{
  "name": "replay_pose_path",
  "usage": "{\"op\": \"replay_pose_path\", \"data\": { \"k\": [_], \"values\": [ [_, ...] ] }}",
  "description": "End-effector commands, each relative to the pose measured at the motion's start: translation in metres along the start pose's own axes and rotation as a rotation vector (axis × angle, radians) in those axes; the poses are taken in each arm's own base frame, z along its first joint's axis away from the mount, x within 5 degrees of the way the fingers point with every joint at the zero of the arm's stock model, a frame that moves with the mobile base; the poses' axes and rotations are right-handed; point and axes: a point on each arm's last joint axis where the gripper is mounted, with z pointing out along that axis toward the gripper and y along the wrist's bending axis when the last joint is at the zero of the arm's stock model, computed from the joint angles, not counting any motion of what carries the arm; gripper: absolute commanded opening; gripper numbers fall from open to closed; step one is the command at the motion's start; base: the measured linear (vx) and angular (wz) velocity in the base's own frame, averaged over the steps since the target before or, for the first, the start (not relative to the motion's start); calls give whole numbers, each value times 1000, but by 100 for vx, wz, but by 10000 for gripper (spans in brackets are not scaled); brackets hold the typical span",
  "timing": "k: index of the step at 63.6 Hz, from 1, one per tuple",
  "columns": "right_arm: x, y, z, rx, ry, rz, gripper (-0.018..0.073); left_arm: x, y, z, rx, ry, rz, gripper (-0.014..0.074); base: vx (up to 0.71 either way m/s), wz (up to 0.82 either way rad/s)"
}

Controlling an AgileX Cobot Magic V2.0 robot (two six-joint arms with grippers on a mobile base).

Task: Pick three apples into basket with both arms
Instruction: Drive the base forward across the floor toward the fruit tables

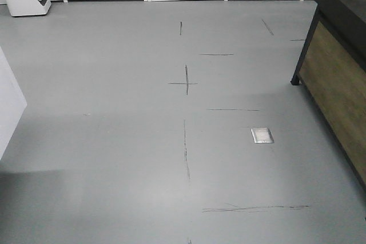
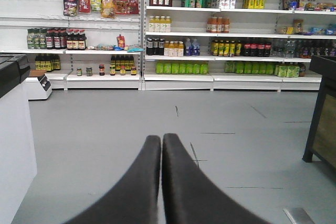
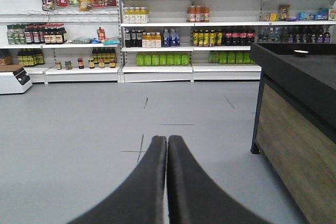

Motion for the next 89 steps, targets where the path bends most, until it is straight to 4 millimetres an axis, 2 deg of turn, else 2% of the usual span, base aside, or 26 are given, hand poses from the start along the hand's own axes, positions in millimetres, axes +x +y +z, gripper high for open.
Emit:
{"op": "replay_pose_path", "data": {
  "k": [1,89],
  "values": [
    [-2,0,0,-3,-57,-12,-9,0,0,1,7,-49,-9,-6,0,0],
    [-2,0,0,-3,-57,-12,-9,0,0,1,7,-49,-9,-6,1,0]
  ]
}}
